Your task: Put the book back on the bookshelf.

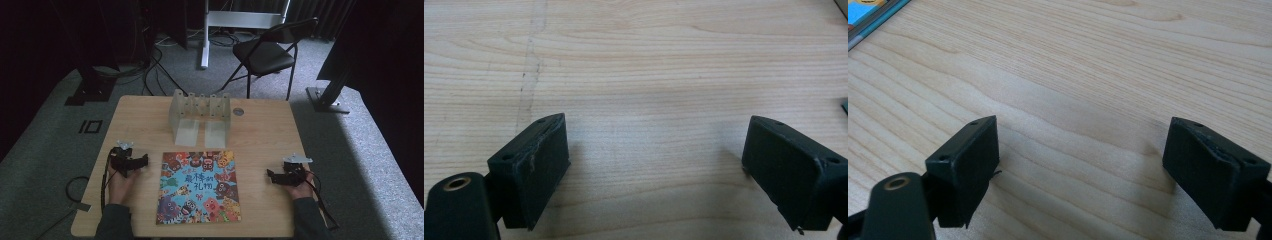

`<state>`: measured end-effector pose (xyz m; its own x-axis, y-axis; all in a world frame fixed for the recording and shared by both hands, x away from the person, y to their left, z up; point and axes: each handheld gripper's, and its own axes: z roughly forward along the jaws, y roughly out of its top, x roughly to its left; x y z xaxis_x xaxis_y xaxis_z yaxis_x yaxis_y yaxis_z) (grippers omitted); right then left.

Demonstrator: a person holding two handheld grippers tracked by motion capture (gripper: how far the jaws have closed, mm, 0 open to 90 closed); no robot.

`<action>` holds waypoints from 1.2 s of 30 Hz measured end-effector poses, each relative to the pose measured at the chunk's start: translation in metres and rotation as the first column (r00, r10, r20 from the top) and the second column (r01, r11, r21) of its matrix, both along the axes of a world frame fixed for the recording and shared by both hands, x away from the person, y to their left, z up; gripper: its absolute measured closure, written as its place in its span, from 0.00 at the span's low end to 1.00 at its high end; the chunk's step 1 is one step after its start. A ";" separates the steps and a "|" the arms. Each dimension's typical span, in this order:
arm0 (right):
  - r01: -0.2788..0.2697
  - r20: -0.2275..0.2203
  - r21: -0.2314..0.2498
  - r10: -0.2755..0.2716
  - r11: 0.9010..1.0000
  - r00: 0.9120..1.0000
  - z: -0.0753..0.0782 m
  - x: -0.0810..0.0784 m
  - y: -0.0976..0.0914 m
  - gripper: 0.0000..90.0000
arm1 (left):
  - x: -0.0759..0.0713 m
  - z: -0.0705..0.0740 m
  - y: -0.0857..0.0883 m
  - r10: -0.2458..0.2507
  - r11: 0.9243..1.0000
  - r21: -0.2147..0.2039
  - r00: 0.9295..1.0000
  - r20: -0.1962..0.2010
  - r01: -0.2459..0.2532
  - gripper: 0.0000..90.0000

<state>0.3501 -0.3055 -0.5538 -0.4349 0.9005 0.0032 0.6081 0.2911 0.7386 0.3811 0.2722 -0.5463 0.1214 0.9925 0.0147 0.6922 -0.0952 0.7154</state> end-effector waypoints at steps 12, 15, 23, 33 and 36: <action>-0.012 -0.001 -0.003 0.012 1.000 1.000 0.000 0.000 0.000 0.15 | -0.006 0.006 -0.006 -0.094 0.995 0.012 0.993 -0.066 0.095 0.16; -0.020 -0.002 -0.001 0.020 1.000 1.000 0.000 0.000 0.000 0.18 | -0.006 0.008 -0.006 -0.109 0.994 0.013 0.991 -0.080 0.110 0.17; -0.022 0.050 -0.011 0.022 1.000 0.999 0.012 -0.005 0.003 0.29 | -0.006 0.008 -0.005 -0.132 0.991 0.014 0.988 -0.083 0.134 0.17; -0.116 0.116 -0.037 0.120 0.993 0.986 0.045 -0.005 0.029 0.29 | -0.008 0.007 -0.005 -0.139 0.990 0.011 0.989 -0.054 0.140 0.26; -0.141 0.125 -0.046 0.146 0.989 0.981 0.051 -0.001 0.038 0.29 | -0.009 0.006 -0.004 -0.160 0.987 0.009 0.986 -0.035 0.161 0.28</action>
